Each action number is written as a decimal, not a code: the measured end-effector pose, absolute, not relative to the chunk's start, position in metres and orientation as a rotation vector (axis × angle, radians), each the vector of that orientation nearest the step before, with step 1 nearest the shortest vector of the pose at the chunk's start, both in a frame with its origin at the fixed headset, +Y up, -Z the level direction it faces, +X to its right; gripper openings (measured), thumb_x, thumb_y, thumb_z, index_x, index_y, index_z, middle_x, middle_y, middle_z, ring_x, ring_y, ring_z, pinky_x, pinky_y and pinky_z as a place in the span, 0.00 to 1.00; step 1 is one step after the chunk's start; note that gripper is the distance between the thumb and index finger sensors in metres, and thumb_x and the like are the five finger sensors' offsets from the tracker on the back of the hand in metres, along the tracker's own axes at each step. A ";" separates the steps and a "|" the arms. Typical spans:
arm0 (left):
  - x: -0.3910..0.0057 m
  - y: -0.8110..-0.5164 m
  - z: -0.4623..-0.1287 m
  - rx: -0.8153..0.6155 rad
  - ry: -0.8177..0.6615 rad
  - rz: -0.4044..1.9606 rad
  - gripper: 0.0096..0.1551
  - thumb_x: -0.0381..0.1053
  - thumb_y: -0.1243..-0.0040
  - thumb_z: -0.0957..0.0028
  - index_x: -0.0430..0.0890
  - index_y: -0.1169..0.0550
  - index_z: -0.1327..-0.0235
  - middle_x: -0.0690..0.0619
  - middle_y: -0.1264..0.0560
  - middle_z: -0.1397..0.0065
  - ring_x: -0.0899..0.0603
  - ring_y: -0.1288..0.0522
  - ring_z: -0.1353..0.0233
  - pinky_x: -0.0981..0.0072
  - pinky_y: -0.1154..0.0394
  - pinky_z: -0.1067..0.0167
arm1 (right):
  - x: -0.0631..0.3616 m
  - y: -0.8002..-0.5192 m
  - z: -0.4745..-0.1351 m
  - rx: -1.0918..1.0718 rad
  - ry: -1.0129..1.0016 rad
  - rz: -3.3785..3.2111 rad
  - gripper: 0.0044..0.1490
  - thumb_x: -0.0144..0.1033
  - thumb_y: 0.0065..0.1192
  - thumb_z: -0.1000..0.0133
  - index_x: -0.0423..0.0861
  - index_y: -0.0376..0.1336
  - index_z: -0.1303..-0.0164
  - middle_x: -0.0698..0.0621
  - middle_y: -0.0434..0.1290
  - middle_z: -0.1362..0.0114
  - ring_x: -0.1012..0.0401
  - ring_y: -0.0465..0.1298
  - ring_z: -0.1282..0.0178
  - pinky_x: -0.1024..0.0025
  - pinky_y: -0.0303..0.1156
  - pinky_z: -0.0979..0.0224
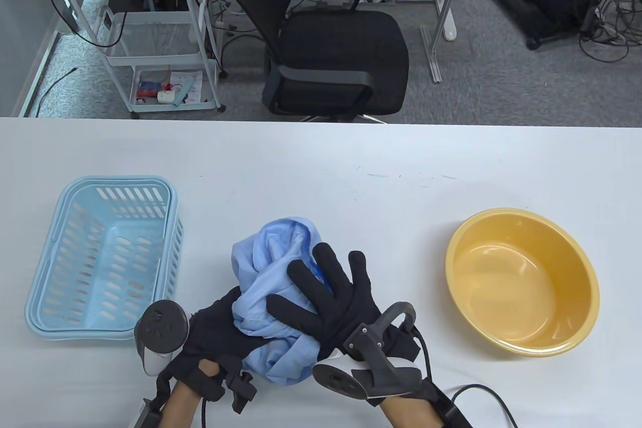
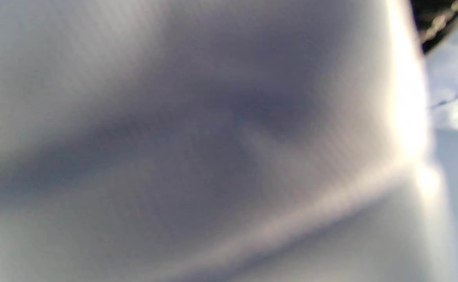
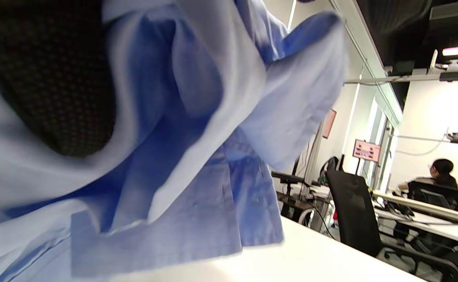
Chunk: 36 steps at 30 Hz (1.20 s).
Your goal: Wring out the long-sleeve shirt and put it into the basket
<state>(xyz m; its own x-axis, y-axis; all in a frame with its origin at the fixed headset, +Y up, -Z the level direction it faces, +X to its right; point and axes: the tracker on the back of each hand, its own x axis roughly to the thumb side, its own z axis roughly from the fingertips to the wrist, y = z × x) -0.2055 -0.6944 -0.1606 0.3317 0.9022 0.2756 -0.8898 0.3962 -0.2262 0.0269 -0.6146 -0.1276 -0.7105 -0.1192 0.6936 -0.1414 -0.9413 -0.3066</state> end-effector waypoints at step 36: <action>-0.139 -0.683 -0.122 0.405 -0.467 0.065 0.36 0.56 0.26 0.54 0.44 0.26 0.36 0.51 0.24 0.35 0.41 0.14 0.49 0.48 0.17 0.49 | 0.030 -0.673 -0.168 0.802 -0.272 2.520 0.49 0.31 0.92 0.57 0.38 0.61 0.31 0.41 0.73 0.33 0.46 0.84 0.55 0.69 0.91 0.60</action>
<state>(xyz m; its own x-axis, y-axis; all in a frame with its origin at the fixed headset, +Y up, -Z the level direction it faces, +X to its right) -0.1386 -0.6830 -0.1217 0.8925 -0.0307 0.4500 -0.1524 0.9185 0.3649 0.0298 -0.6730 -0.1678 -0.7141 0.3820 0.5866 -0.4984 -0.8659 -0.0429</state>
